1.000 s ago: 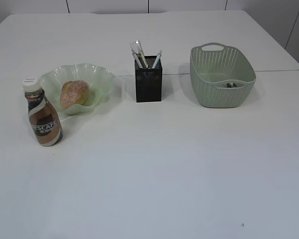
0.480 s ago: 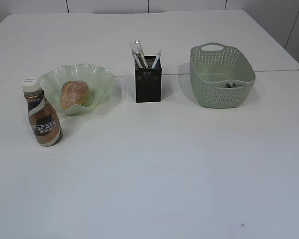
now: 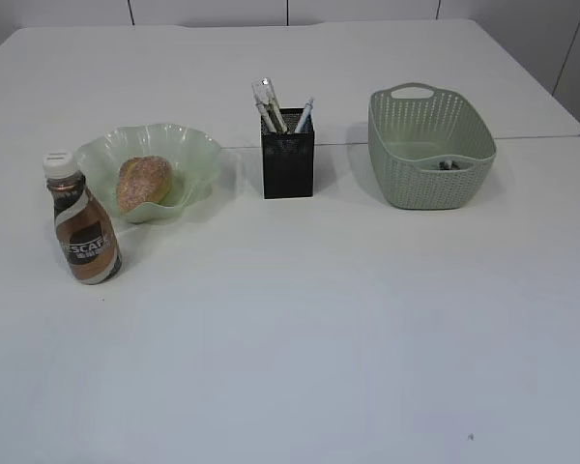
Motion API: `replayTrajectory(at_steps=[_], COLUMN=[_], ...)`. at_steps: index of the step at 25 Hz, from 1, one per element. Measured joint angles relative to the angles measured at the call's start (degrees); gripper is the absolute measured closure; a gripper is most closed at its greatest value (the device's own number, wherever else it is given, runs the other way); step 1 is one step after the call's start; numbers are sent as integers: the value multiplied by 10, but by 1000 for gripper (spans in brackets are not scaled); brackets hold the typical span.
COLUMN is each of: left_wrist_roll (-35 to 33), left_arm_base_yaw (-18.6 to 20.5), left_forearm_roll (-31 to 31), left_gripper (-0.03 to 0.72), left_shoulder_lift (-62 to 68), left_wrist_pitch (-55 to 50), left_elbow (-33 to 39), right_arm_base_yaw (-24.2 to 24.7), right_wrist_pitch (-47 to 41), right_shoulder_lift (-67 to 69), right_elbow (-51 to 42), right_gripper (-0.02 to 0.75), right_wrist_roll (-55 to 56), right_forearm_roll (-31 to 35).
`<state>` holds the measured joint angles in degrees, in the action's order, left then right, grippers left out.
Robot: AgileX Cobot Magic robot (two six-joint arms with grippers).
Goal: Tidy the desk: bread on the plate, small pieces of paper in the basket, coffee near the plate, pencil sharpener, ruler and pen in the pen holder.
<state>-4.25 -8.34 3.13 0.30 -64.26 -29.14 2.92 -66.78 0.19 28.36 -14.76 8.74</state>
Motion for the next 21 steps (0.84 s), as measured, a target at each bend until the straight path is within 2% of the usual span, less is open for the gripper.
replayTrajectory(at_steps=[21], left_wrist_roll=[1], left_arm_base_yaw=[2], left_forearm_roll=[0], left_gripper=[304], left_shoulder_lift=[0], left_wrist_pitch=[2], left_elbow=[0], right_arm_base_yaw=[0], right_wrist_pitch=[0], right_shoulder_lift=[0], right_elbow=[0], right_gripper=[365], right_wrist_roll=[1], right_forearm_roll=[0])
